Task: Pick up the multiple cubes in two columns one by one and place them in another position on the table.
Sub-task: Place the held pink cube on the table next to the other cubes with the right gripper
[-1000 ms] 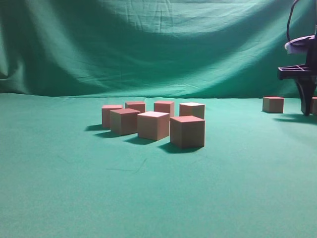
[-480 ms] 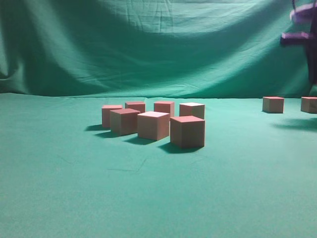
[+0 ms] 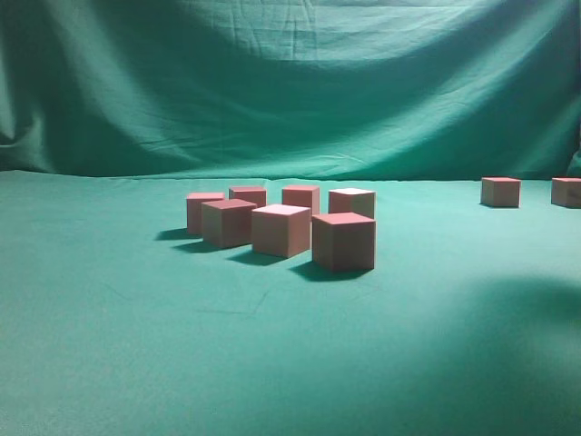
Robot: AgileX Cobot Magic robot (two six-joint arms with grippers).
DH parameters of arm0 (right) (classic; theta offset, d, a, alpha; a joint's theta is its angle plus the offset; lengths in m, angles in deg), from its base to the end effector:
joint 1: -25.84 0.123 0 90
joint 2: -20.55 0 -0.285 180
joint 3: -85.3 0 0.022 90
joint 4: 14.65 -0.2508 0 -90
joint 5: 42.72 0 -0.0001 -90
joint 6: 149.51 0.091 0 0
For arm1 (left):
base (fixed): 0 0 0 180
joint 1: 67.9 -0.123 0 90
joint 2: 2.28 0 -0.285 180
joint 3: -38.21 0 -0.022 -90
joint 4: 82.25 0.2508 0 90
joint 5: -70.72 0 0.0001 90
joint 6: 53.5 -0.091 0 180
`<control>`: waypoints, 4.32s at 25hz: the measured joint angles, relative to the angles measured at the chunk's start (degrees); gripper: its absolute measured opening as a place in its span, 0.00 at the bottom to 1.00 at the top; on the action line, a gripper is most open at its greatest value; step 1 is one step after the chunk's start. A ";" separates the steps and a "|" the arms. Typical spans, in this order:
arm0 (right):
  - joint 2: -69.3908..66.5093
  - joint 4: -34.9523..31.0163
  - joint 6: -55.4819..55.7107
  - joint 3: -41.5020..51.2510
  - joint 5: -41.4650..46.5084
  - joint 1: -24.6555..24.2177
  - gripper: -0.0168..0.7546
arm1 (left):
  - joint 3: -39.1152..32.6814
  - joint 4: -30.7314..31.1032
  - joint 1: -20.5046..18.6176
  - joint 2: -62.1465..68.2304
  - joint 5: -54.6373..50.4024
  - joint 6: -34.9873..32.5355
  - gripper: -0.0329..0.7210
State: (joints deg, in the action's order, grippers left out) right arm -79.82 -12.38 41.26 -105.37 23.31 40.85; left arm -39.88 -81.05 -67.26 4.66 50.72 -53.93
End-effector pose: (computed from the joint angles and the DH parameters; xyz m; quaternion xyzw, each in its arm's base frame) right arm 0.3286 0.0847 0.3437 -0.0402 0.9766 0.0280 0.2092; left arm 0.0529 0.0001 0.1774 0.0130 0.7934 0.0077 0.6085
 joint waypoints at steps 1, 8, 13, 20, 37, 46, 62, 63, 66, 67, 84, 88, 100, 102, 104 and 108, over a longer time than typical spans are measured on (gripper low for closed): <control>1.36 -0.31 -0.74 0.88 0.10 2.24 0.37 | 0.00 0.00 0.00 0.00 0.00 0.00 0.04; 7.82 -1.84 -1.22 11.78 -1.11 19.28 0.37 | 0.00 0.00 0.00 0.00 0.00 0.00 0.04; 8.34 -2.13 4.82 20.32 -4.77 27.42 0.37 | 0.00 0.00 0.00 0.00 0.00 0.00 0.04; 8.47 -2.13 11.14 29.05 -14.13 36.50 0.37 | 0.00 0.00 0.00 0.00 0.00 0.00 0.04; 0.33 9.54 5.11 31.62 -22.39 42.24 0.37 | 0.00 0.00 0.00 0.00 0.00 0.00 0.04; -5.45 12.20 6.11 31.62 -26.06 40.25 0.37 | 0.00 0.00 0.00 0.00 0.00 0.00 0.04; -9.20 14.36 8.21 31.62 -30.98 38.41 0.37 | 0.00 0.00 0.00 0.00 0.00 0.00 0.04; -9.45 14.59 8.21 31.62 -30.98 38.41 0.37 | 0.00 0.00 0.00 0.00 0.00 0.00 0.04; -9.54 15.42 8.34 31.62 -31.12 38.41 0.37 | 0.00 0.00 0.00 0.00 0.00 0.00 0.04; -9.54 15.54 8.34 31.62 -31.12 38.41 0.37 | 0.00 0.00 0.00 0.00 0.00 0.00 0.04; -9.54 16.13 8.45 31.62 -31.12 38.41 0.37 | 0.00 0.00 0.00 0.00 0.00 0.00 0.04; -9.54 16.13 8.45 31.62 -31.12 38.41 0.37 | 0.00 0.00 0.00 0.00 0.00 0.00 0.04; -9.54 16.13 8.68 31.62 -31.12 38.41 0.53 | 0.00 0.00 0.00 0.00 0.00 0.00 0.04; -9.54 16.13 8.89 31.62 -30.75 38.41 0.61 | 0.00 0.00 0.00 0.00 0.00 0.00 0.04; -9.54 16.23 9.12 31.62 -30.41 38.41 0.71 | 0.00 0.00 0.00 0.00 0.00 0.00 0.04; -9.44 16.23 9.45 31.52 -30.08 38.41 0.74 | 0.00 0.00 0.00 0.00 0.00 0.00 0.04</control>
State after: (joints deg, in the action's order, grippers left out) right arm -89.26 3.85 50.71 -73.85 -6.77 79.26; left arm -39.88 -81.05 -67.26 4.66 50.72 -53.93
